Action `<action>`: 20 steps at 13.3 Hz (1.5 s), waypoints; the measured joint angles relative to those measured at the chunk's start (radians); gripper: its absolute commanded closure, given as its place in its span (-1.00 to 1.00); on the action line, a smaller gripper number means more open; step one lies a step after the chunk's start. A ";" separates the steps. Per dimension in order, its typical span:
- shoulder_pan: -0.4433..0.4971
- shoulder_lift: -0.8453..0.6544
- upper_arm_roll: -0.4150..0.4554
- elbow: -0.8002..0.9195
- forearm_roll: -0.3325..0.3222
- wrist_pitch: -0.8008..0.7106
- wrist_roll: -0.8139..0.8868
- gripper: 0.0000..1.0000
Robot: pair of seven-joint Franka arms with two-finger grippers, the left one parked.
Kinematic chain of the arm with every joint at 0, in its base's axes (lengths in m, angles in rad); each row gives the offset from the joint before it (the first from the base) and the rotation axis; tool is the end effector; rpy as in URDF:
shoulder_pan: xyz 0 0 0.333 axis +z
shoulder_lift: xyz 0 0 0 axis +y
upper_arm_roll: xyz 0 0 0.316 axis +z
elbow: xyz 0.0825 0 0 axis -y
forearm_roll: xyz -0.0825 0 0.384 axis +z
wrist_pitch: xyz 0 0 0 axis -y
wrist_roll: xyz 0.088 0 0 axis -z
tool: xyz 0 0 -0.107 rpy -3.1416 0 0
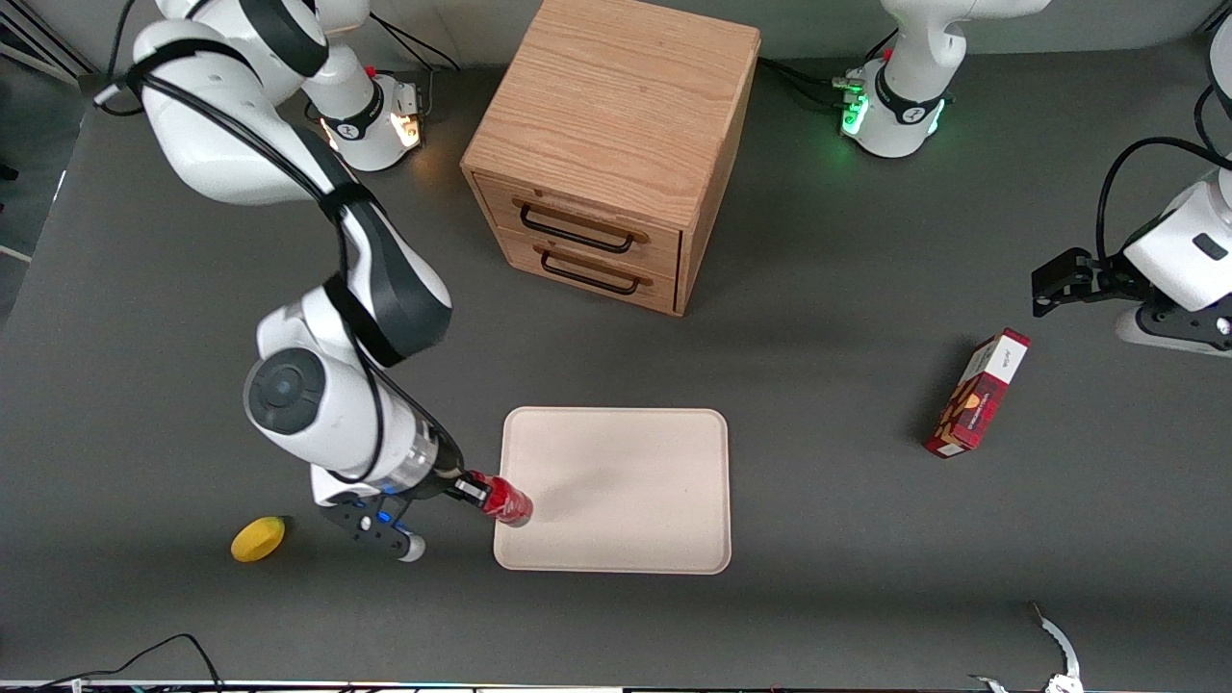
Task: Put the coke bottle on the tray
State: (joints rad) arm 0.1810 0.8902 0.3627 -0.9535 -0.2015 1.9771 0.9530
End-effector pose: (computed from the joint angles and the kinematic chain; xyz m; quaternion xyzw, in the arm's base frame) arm 0.7329 0.2967 0.3715 -0.9647 0.2449 -0.0394 0.0884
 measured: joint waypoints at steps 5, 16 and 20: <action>0.015 0.038 0.002 -0.002 -0.061 0.022 0.048 1.00; 0.013 -0.003 0.017 0.005 -0.109 -0.023 0.026 -1.00; -0.083 -0.285 0.123 -0.014 -0.112 -0.369 -0.128 -1.00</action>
State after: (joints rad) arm 0.0979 0.6050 0.4856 -0.9670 -0.3131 1.6083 0.8248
